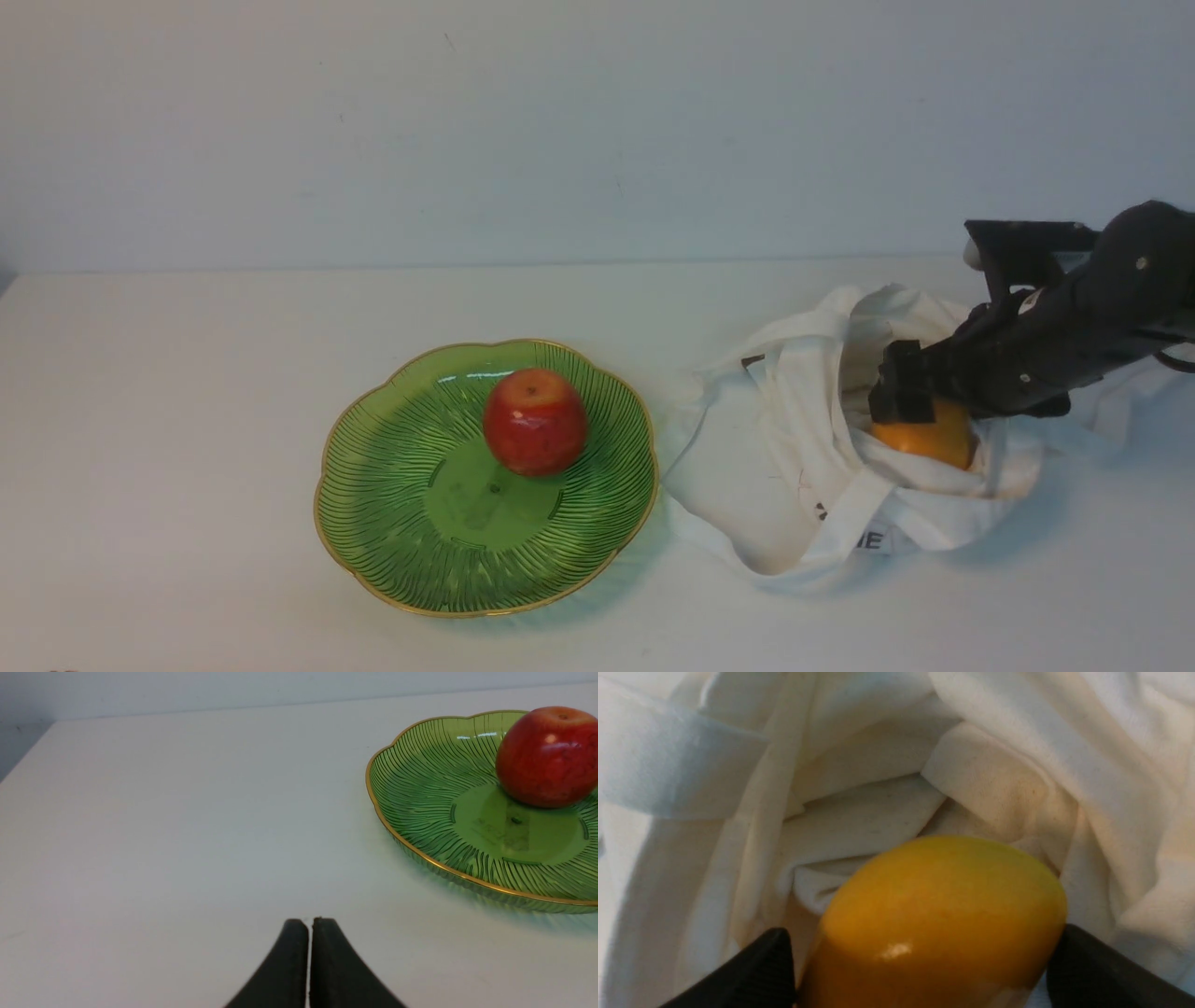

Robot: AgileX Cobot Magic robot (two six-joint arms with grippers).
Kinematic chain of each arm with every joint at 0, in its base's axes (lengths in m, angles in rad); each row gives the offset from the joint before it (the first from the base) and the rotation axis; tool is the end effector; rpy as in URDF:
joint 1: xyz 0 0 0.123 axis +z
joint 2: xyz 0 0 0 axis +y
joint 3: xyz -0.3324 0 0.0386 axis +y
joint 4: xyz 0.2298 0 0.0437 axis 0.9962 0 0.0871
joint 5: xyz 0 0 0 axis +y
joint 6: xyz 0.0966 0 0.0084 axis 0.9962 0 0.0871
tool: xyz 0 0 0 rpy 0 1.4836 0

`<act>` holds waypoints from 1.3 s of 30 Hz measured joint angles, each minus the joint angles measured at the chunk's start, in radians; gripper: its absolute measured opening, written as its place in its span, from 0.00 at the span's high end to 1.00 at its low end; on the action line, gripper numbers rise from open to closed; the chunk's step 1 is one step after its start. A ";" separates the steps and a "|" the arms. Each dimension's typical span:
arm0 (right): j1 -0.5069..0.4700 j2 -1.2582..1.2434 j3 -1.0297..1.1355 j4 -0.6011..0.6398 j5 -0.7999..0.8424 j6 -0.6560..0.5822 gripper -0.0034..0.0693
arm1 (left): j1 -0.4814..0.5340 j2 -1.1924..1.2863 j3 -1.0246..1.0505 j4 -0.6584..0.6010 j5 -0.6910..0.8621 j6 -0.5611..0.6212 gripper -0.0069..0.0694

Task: Take the fruit out of the cloth bag on the white table and place them on a plate.
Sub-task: 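Reach into the bag and grasp a fruit with the right gripper, then take the mango out of the bag and place it on the plate with the right gripper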

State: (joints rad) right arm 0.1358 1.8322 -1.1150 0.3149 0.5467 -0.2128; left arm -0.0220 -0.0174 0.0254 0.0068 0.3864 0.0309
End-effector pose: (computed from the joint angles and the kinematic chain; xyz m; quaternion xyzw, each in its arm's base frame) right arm 0.3583 0.0647 0.2285 -0.0543 0.9739 0.0986 0.1973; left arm -0.0105 0.0005 0.1683 0.0231 0.8066 0.0055 0.5906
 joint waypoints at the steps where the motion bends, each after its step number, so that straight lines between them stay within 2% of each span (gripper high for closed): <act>1: 0.000 0.005 0.000 0.000 -0.001 0.000 0.01 | 0.000 0.000 0.000 0.000 0.000 0.000 0.92; 4: 0.000 0.012 -0.003 -0.001 -0.005 0.000 0.10 | 0.000 0.000 0.000 0.000 0.000 0.000 0.92; 5: 0.000 0.014 -0.003 -0.002 -0.007 0.000 0.20 | 0.000 0.000 0.000 0.000 0.000 0.000 0.92; 6: 0.000 0.014 -0.003 -0.002 -0.006 0.000 0.21 | 0.000 0.000 0.000 0.000 0.000 0.000 0.92; 22: 0.001 -0.258 -0.003 0.000 0.039 0.000 0.21 | 0.000 0.000 0.000 0.000 0.000 0.000 0.92; 25: 0.020 -0.313 -0.003 0.067 0.043 -0.002 0.21 | 0.000 0.000 0.000 0.000 0.000 0.000 0.92; 27: 0.076 -0.362 -0.003 0.171 0.045 -0.029 0.21 | 0.000 0.000 0.000 0.000 0.000 0.000 0.92; 35: 0.367 -0.326 -0.016 0.536 -0.064 -0.352 0.21 | 0.000 0.000 0.000 0.000 0.000 0.000 0.92; 39: 0.442 -0.206 -0.076 0.643 -0.074 -0.453 0.21 | 0.000 0.000 0.000 0.000 0.000 0.000 0.92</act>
State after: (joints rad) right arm 0.5779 1.6258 -1.1910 0.9575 0.4729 -0.6661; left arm -0.0220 -0.0174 0.0254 0.0068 0.3864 0.0309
